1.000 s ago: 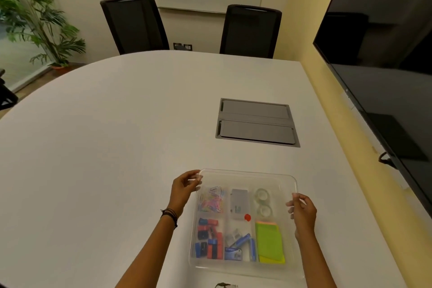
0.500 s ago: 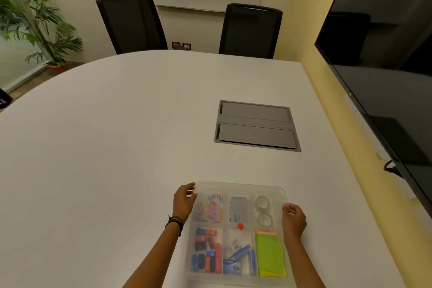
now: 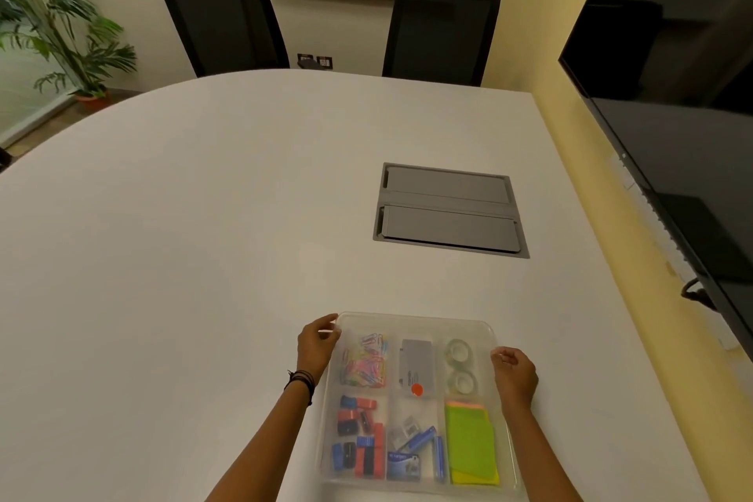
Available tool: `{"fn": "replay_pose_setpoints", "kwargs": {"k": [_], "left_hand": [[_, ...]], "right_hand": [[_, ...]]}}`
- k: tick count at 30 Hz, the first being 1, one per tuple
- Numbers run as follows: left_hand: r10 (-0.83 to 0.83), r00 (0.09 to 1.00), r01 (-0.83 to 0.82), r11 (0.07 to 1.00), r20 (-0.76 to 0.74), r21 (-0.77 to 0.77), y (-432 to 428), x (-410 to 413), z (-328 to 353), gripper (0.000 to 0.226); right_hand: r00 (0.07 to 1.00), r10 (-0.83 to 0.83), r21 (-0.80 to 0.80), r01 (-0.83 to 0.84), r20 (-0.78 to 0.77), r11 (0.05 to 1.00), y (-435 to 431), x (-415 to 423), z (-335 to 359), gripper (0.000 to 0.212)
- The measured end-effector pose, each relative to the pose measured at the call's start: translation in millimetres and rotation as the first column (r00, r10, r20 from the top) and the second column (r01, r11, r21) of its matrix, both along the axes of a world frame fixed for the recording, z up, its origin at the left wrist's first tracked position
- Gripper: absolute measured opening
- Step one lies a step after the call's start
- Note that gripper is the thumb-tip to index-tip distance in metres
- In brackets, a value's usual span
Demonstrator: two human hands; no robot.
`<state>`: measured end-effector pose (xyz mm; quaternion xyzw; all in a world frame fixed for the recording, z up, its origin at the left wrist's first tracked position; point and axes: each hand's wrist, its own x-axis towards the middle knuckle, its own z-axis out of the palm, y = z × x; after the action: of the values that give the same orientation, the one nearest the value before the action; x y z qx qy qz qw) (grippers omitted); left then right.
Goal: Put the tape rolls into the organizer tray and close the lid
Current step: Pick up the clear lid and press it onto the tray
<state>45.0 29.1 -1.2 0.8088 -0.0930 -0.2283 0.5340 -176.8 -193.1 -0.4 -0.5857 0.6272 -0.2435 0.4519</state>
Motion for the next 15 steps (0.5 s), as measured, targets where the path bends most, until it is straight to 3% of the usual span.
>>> {"fn": "replay_pose_setpoints", "kwargs": {"k": [4,9,15], "left_hand": [[0.025,0.996,-0.027,1.0,-0.081,-0.016,-3,6,0,0.024],[-0.037,0.958,0.035,0.999,-0.285,-0.013,-8,25,5,0.014],[-0.123,0.937,0.134,0.991,-0.328,0.012,-16,40,4,0.009]], "right_hand": [[1.0,0.009,0.04,-0.009,-0.016,0.999,-5,1,-1,0.009],[0.999,0.044,0.104,-0.043,-0.011,0.994,-17,4,2,0.015],[0.995,0.101,0.241,-0.104,0.024,0.965,-33,7,3,0.017]]}}
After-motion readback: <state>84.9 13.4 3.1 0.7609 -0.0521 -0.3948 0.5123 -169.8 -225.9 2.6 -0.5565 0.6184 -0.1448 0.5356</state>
